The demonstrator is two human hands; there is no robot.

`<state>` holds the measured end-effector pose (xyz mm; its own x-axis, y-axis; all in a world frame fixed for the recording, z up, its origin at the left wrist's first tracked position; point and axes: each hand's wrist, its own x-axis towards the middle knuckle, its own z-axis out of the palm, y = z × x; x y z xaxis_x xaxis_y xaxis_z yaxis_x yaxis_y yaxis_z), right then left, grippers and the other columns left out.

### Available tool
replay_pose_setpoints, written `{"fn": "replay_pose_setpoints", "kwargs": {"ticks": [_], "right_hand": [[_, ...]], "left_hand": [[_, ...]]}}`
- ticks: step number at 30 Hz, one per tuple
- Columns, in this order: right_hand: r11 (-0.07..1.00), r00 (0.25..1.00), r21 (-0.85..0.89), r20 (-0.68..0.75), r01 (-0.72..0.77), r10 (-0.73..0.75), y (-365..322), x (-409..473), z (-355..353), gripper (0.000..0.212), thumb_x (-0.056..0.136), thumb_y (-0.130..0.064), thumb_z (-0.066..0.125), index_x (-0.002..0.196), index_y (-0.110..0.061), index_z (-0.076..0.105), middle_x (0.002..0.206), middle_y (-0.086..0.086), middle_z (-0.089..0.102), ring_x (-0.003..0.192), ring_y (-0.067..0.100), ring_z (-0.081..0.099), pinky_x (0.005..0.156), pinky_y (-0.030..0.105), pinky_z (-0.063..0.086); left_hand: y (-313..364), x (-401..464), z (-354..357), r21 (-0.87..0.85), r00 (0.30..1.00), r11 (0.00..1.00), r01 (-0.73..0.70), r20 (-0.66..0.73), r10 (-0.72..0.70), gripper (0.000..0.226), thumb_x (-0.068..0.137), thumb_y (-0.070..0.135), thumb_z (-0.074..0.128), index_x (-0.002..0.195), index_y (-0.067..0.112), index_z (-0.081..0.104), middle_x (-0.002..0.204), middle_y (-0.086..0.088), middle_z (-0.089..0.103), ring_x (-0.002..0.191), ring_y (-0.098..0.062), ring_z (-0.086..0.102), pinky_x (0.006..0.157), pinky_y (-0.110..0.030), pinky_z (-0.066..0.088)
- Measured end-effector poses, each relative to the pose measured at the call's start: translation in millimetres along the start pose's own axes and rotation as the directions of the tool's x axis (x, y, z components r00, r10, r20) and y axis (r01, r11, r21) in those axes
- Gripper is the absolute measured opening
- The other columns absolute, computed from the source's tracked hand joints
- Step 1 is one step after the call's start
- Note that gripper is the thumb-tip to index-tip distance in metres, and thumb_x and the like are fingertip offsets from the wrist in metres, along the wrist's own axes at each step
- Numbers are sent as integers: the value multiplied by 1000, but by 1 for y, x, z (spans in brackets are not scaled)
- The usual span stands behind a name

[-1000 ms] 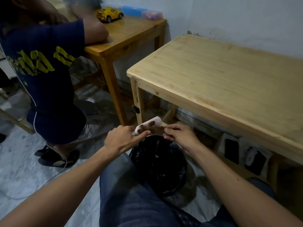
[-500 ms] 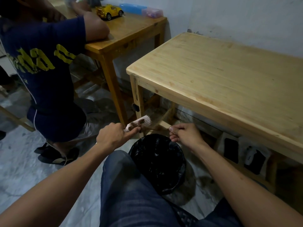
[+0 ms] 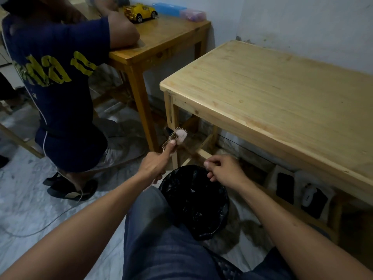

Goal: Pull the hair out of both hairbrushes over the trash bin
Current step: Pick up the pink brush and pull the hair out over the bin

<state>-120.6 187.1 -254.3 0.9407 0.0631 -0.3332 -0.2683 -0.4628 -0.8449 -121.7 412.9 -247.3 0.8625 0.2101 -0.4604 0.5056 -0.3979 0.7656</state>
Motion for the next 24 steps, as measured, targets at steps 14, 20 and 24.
{"fn": "replay_pose_setpoints", "kwargs": {"ticks": [14, 20, 24], "right_hand": [[984, 964, -14, -201, -180, 173, 4, 5, -17, 18, 94, -19, 61, 103, -28, 75, 114, 0, 73, 82, 11, 65, 73, 27, 56], [974, 992, -226, 113, -33, 59, -14, 4, -4, 85, 82, -26, 77, 156, -31, 36, 163, 5, 31, 146, 24, 38, 114, 32, 36], [986, 996, -148, 69, 71, -61, -13, 7, 11, 37, 93, -27, 72, 128, -17, 68, 108, -3, 72, 101, 13, 66, 82, 20, 42]], "left_hand": [[-13, 6, -6, 210, 999, 977, 20, -39, -12, 94, 80, 90, 29, 78, 3, 66, 69, -12, 61, 57, -25, 56, 56, -32, 44], [-4, -4, 6, 225, 977, 962, -154, 181, 114, 68, 73, 74, 48, 91, 10, 66, 76, -7, 58, 63, -23, 50, 64, -39, 39], [-2, -9, 9, 211, 954, 949, -236, 236, 185, 39, 90, 50, 53, 92, 13, 65, 74, -3, 58, 62, -19, 51, 61, -38, 41]]}}
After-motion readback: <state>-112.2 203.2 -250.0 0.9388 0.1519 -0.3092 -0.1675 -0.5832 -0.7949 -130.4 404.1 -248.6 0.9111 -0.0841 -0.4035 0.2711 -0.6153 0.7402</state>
